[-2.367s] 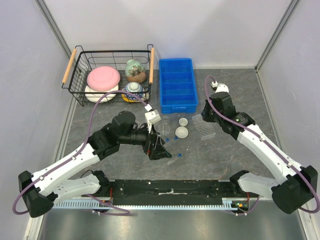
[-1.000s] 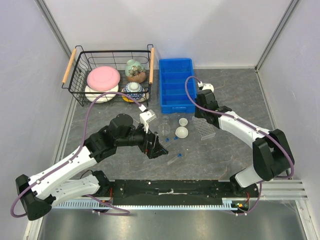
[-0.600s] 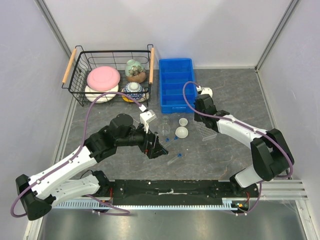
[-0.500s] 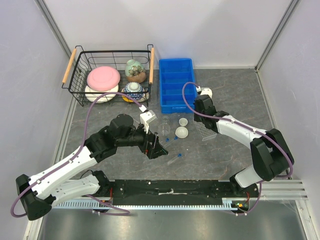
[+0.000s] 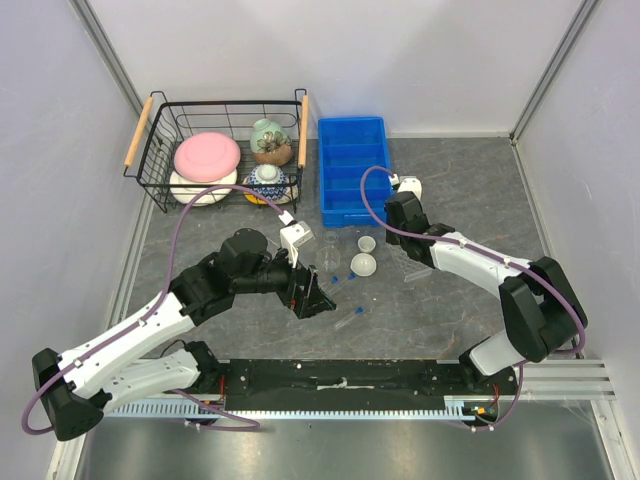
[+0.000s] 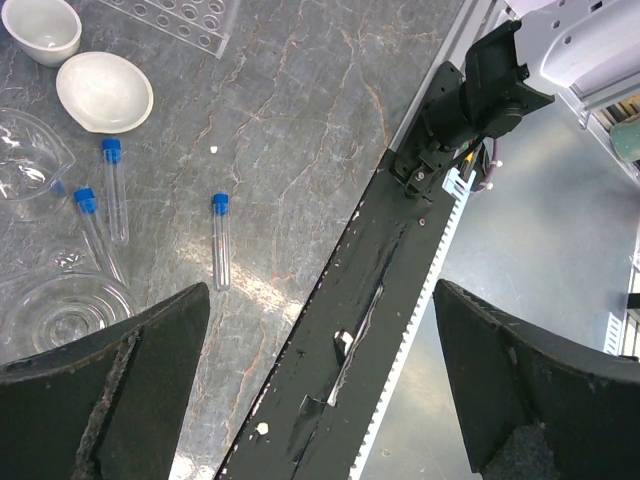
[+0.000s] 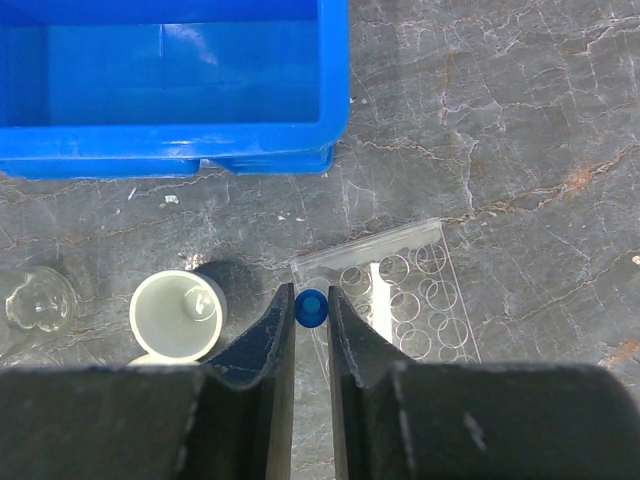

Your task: Organize the chemistry lab equipment

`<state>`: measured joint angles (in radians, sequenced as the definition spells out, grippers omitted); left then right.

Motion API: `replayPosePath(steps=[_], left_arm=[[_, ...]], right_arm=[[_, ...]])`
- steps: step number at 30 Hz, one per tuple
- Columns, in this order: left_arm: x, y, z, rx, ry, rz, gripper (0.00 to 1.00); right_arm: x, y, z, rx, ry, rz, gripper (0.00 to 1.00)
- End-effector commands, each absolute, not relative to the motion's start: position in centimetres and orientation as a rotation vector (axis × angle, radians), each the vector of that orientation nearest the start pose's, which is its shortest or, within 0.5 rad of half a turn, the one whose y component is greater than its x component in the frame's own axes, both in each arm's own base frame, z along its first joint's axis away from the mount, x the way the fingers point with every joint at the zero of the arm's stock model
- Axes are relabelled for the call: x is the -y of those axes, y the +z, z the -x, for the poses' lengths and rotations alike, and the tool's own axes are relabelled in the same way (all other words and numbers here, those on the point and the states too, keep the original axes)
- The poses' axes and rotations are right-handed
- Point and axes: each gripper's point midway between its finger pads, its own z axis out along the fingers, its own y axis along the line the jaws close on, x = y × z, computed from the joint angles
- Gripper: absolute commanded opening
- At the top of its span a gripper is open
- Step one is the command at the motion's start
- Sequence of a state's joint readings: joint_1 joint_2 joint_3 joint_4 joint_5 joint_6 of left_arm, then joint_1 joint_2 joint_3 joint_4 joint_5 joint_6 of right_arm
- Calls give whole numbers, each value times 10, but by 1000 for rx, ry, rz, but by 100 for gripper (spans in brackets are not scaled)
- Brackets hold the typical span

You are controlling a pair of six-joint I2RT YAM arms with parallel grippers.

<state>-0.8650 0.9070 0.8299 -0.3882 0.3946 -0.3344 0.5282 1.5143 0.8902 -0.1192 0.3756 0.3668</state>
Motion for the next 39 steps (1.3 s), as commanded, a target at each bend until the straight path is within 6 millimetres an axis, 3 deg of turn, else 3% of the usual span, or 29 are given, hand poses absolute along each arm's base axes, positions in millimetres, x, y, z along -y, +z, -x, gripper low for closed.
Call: replayPosePath(steps=[1,7,15,20,21,22,25,29,35,39], left_arm=[[277,232,-133,-1977,-1119,-854,100],[278,227,-135,-2020,-1096,-853,100],[283,211,-139,-2093,-1075,-865,99],[294,190,-136,-2154,-1065,-879,97],[297,182,-136,-2175,-1051,-887,97],[302,178,-130,-2185,-1046,-907,97],[308,164,-129,-2222,-981,-913,96],[318,147,-128,-2260,-848,-930,98],[319,120,-133,-2335,-711,-878,99],[316,101,-141,-2377,-638,-821,99]], right_arm=[[-154,96,-367,-2223,33,-21,29],[-155,112,-366,-2206,39,-14,47],[-154,172,-351,-2132,15,30,60],[-159,216,-331,-2056,147,48,86],[-157,218,-327,-2046,164,28,98],[-152,230,-323,-2011,184,2,98],[-137,241,-313,-1979,168,-61,98],[-132,240,-302,-1966,196,-71,98],[-143,213,-287,-2031,299,-70,98],[-128,209,-281,-2044,215,-55,98]])
